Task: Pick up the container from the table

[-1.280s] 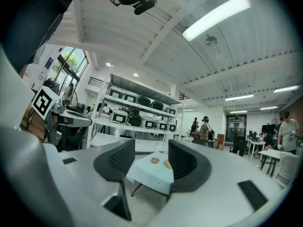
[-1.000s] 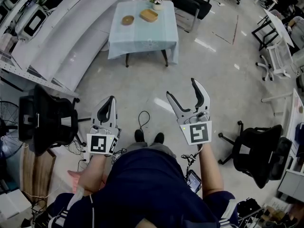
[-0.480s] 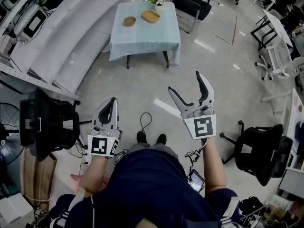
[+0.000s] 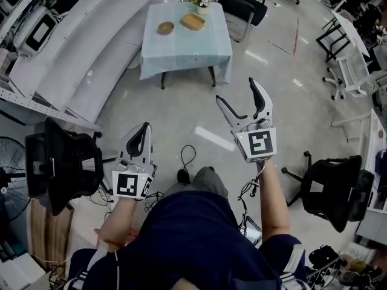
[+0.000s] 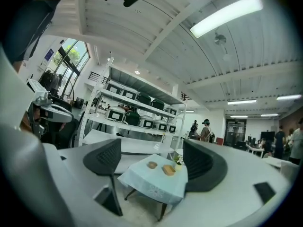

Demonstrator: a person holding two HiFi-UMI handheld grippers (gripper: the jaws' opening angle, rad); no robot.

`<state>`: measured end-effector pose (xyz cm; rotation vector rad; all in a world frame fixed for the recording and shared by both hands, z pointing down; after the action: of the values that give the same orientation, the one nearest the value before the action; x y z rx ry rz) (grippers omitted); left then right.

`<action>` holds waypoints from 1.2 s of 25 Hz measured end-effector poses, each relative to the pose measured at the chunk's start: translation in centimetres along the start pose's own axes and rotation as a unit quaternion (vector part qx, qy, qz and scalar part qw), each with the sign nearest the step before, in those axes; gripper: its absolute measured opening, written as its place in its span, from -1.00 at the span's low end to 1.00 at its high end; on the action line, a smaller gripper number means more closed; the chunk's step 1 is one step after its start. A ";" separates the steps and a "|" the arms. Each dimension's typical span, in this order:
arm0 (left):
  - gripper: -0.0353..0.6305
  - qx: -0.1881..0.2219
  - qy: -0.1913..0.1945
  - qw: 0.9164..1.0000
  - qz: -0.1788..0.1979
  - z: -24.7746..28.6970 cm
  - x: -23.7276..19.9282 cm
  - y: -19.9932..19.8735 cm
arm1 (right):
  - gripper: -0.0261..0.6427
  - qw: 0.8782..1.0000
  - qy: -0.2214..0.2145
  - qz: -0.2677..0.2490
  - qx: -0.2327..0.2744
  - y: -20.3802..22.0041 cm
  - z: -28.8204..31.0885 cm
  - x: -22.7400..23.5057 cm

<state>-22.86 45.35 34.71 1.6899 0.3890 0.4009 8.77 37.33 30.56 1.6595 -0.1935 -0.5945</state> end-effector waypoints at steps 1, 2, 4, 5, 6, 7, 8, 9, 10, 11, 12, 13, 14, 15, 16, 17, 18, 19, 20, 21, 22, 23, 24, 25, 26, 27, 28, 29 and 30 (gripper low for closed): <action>-0.88 0.000 -0.001 1.000 -0.001 0.2 -0.2 0.1 | 0.33 1.000 0.000 0.000 -0.002 0.3 0.4 0.0; -0.88 -0.001 -0.002 1.000 -0.001 0.5 -0.3 0.2 | 0.33 1.000 0.000 0.001 -0.004 0.5 0.8 0.1; -0.88 -0.003 -0.004 1.000 -0.004 1.3 -0.5 0.5 | 0.33 1.000 0.000 0.004 -0.012 0.6 1.5 0.6; -0.88 -0.004 -0.006 1.000 -0.005 1.7 -0.6 0.6 | 0.32 1.000 0.000 0.006 -0.017 0.5 2.0 0.9; -0.88 -0.005 -0.008 1.000 -0.005 2.2 -0.7 0.7 | 0.31 1.000 0.000 0.008 -0.021 0.5 2.5 1.3; -0.88 -0.006 -0.010 1.000 -0.005 2.6 -0.8 0.9 | 0.30 1.000 -0.001 0.010 -0.021 0.8 3.0 1.7; -0.88 -0.008 -0.013 1.000 -0.005 3.2 -0.9 1.2 | 0.30 1.000 -0.003 0.011 -0.018 1.4 3.5 2.2; -0.88 -0.010 -0.016 1.000 -0.005 3.8 -1.0 1.4 | 0.30 1.000 -0.005 0.010 -0.014 2.2 3.9 2.7; -0.88 -0.011 -0.019 1.000 -0.006 4.6 -1.2 1.7 | 0.30 1.000 -0.007 0.010 -0.013 2.9 4.4 3.3; -0.88 -0.012 -0.023 1.000 -0.006 5.5 -1.3 1.9 | 0.30 1.000 -0.008 0.011 -0.016 3.6 5.0 4.0; -0.88 -0.013 -0.028 1.000 -0.005 6.5 -1.5 2.1 | 0.30 1.000 -0.011 0.014 -0.020 4.1 5.8 4.8; -0.88 -0.013 -0.033 0.999 -0.004 7.7 -1.7 2.2 | 0.30 0.999 -0.015 0.018 -0.023 4.7 6.6 5.7; -0.88 -0.012 -0.040 0.999 -0.002 9.0 -1.8 2.3 | 0.30 0.999 -0.020 0.021 -0.024 5.3 7.4 6.8; -0.88 -0.012 -0.046 0.999 0.000 10.3 -1.8 2.3 | 0.30 0.999 -0.027 0.024 -0.024 5.9 8.4 7.9; -0.88 -0.013 -0.053 0.999 0.002 11.6 -1.9 2.4 | 0.30 0.999 -0.034 0.027 -0.025 6.5 9.4 9.0; -0.88 -0.014 -0.060 0.998 0.005 12.9 -1.9 2.5 | 0.30 0.998 -0.042 0.030 -0.026 7.1 10.5 10.1; -0.88 -0.016 -0.067 0.998 0.007 14.1 -2.0 2.5 | 0.30 0.998 -0.049 0.031 -0.028 7.8 11.7 11.2; -0.88 -0.017 -0.074 0.997 0.009 15.3 -2.1 2.5 | 0.29 0.997 -0.057 0.030 -0.031 8.4 12.9 12.2; -0.88 -0.017 -0.080 0.997 0.011 16.3 -2.2 2.5 | 0.27 0.997 -0.064 0.029 -0.033 9.0 14.0 13.1; -0.88 -0.018 -0.086 0.996 0.012 17.3 -2.4 2.5 | 0.26 0.997 -0.070 0.028 -0.035 9.5 15.1 13.9; -0.88 -0.018 -0.093 0.995 0.013 18.2 -2.6 2.6 | 0.25 0.996 -0.076 0.028 -0.035 10.0 16.2 14.7; -0.88 -0.018 -0.098 0.995 0.014 19.1 -2.7 2.7 | 0.23 0.996 -0.081 0.027 -0.036 10.4 17.4 15.4; -0.88 -0.019 -0.103 0.994 0.014 19.9 -2.9 2.8 | 0.23 0.995 -0.087 0.026 -0.038 10.9 18.4 16.1; -0.88 -0.021 -0.107 0.994 0.015 20.6 -3.0 3.0 | 0.23 0.995 -0.091 0.025 -0.041 11.5 19.4 16.7; -0.88 -0.023 -0.109 0.994 0.015 21.4 -3.1 3.2 | 0.23 0.994 -0.095 0.025 -0.046 12.1 20.4 17.3; -0.88 -0.024 -0.111 0.993 0.015 22.0 -3.3 3.3 | 0.23 0.994 -0.098 0.025 -0.050 12.7 21.2 17.8; -0.88 -0.026 -0.112 0.993 0.016 22.5 -3.6 3.5 | 0.22 0.993 -0.100 0.025 -0.054 13.3 22.1 18.1; -0.88 -0.028 -0.114 0.993 0.017 23.0 -3.9 3.7 | 0.22 0.993 -0.102 0.026 -0.057 13.9 23.1 18.4; -0.88 -0.029 -0.115 0.993 0.018 23.5 -4.4 3.9 | 0.22 0.993 -0.103 0.026 -0.060 14.5 24.0 18.6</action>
<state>-15.52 22.29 34.89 1.6664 0.1753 0.2385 15.96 5.25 37.84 1.4715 -0.3429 -0.7236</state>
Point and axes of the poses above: the fingertips, and each gripper's own axes: z forward along the fingers, x to its right, y out of its underside, the point moved 10 cm from there along -z, backward along the fingers, and after that the axes turned 7 degrees about x, right-handed, at the moved point
